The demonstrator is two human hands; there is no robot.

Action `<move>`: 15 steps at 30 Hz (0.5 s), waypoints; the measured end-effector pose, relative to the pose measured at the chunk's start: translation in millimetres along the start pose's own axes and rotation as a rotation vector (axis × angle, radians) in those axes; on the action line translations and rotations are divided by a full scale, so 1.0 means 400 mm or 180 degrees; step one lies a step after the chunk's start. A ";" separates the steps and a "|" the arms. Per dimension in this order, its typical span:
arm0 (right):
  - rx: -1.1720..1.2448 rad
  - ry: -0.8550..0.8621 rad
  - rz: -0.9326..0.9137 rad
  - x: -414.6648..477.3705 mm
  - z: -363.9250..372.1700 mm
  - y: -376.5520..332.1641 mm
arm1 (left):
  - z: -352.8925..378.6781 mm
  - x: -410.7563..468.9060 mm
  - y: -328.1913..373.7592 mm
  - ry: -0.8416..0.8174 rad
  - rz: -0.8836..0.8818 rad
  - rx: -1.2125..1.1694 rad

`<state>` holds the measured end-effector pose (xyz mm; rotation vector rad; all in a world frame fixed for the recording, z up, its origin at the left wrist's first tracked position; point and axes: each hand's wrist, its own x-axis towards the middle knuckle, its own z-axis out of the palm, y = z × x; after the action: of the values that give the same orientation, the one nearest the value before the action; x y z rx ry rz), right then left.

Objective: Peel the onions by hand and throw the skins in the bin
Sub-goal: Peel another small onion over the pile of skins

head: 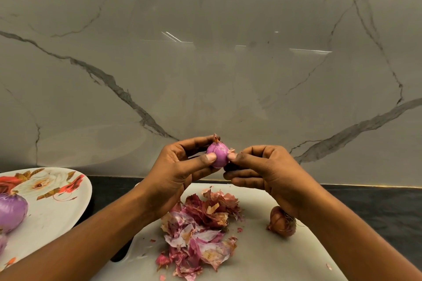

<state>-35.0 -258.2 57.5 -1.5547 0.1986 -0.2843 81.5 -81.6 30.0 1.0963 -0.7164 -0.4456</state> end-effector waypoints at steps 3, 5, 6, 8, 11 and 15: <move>-0.0031 0.0016 -0.0002 -0.001 0.001 0.000 | 0.001 0.000 0.002 0.0014 -0.0031 -0.0066; -0.0049 0.0031 0.0007 -0.001 0.000 -0.001 | 0.001 0.002 0.003 0.0012 -0.0064 -0.0168; -0.0060 0.0036 0.0014 -0.002 0.000 -0.001 | 0.002 0.002 0.005 0.0009 -0.0086 -0.0235; -0.0126 0.0043 0.0023 -0.003 0.000 -0.001 | 0.001 0.004 0.008 -0.0013 -0.0141 -0.0399; -0.0452 0.0073 -0.0025 -0.003 0.000 0.002 | 0.002 0.005 0.010 -0.0077 -0.0226 -0.0646; -0.0773 0.0142 -0.0081 -0.001 -0.002 0.006 | 0.001 0.005 0.011 -0.0081 -0.0310 -0.0830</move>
<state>-35.3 -258.8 55.1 -1.7931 0.2556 -0.3242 82.6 -81.4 34.9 0.8832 -0.6096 -0.6191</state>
